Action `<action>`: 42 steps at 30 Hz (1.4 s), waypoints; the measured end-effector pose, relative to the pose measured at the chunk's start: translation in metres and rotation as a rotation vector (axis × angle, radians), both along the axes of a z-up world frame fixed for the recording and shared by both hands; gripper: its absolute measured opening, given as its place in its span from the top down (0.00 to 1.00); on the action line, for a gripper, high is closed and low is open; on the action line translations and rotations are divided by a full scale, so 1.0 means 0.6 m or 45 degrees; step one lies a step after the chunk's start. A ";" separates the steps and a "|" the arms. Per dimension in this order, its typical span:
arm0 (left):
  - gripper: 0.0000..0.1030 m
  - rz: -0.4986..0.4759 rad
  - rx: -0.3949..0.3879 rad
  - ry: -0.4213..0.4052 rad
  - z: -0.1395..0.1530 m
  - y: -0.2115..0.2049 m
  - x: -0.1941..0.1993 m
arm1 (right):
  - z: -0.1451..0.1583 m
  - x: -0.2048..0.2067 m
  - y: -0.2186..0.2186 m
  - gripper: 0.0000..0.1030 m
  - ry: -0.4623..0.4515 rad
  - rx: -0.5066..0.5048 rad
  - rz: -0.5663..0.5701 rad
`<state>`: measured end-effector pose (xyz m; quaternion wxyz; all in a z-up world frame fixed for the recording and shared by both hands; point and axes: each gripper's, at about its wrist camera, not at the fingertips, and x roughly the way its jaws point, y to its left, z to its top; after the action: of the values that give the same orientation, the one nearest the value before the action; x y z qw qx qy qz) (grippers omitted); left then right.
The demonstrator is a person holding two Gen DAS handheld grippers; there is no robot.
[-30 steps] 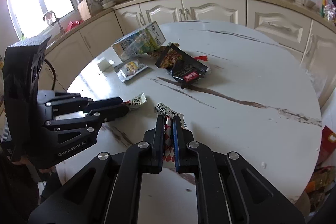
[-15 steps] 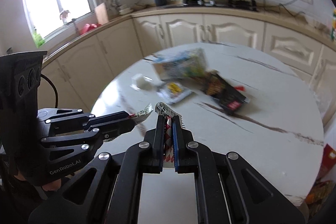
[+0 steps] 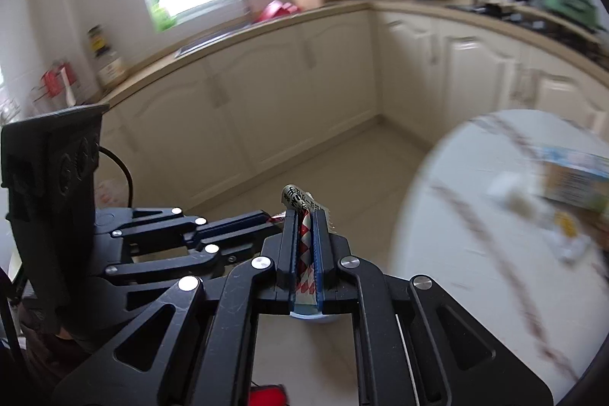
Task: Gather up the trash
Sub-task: 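Carry both red checkered packets over the blue bucket and open both grippers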
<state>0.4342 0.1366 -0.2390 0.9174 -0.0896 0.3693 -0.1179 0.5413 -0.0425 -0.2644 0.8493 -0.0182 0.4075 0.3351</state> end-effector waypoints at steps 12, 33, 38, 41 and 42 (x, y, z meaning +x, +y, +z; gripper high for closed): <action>0.97 0.223 -0.122 0.352 -0.201 0.214 0.050 | -0.284 0.133 0.236 0.82 0.342 -0.124 0.128; 0.72 0.266 -0.127 0.624 -0.333 0.208 0.239 | -0.410 0.212 0.210 0.51 0.424 -0.260 -0.006; 0.60 0.356 -0.140 0.593 -0.296 0.191 0.220 | -0.384 0.205 0.192 0.49 0.395 -0.245 -0.048; 0.49 0.473 -0.134 0.520 -0.235 0.202 0.184 | -0.351 0.192 0.185 0.46 0.351 -0.233 -0.057; 0.46 0.505 -0.114 0.492 -0.215 0.205 0.171 | -0.334 0.185 0.184 0.44 0.327 -0.227 -0.053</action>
<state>0.5367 0.2597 -0.3677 0.8304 -0.2214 0.5069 0.0669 0.6526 0.0681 -0.4649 0.7920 -0.0421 0.5411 0.2795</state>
